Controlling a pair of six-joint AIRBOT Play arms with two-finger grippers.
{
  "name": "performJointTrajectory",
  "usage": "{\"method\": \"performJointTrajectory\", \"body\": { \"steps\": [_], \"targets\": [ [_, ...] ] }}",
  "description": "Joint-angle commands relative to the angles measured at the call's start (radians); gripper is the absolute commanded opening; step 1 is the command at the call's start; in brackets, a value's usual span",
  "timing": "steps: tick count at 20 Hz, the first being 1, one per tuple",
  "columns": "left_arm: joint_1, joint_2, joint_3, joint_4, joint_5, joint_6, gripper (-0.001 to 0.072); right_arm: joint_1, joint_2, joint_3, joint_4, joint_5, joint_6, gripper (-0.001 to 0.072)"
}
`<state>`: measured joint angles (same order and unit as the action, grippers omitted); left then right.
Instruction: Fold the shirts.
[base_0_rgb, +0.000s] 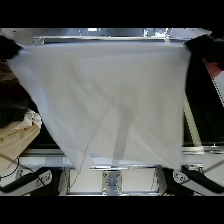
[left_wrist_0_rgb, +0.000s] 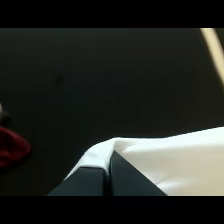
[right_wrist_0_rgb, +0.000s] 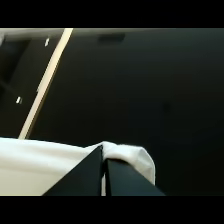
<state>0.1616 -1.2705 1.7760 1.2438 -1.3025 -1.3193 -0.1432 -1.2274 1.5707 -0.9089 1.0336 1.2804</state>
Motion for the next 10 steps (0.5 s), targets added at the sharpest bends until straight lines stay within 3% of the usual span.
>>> {"method": "performJointTrajectory", "body": {
  "steps": [1,6,7,9,10],
  "targets": [
    [-0.082,-0.307,0.009,0.063,-0.019,-0.005,0.0012,0.109,-0.344,0.007,0.040,-0.038,-0.032,0.0015],
    [-0.116,-0.608,0.009,0.057,0.228,-0.120,0.0024,0.238,-0.595,0.008,0.042,-0.451,-0.034,0.0018],
    [-0.116,-0.621,0.010,0.057,0.292,-0.134,0.0073,0.254,-0.602,0.007,0.041,-0.550,-0.034,0.0019],
    [-0.112,-0.601,0.017,0.031,0.428,-0.137,0.0499,0.270,-0.599,0.036,0.042,-0.721,-0.034,0.0032],
    [-0.104,-0.575,0.023,0.003,0.470,-0.140,0.0578,0.271,-0.599,0.073,0.042,-0.752,-0.033,0.0144]
  ]
}}
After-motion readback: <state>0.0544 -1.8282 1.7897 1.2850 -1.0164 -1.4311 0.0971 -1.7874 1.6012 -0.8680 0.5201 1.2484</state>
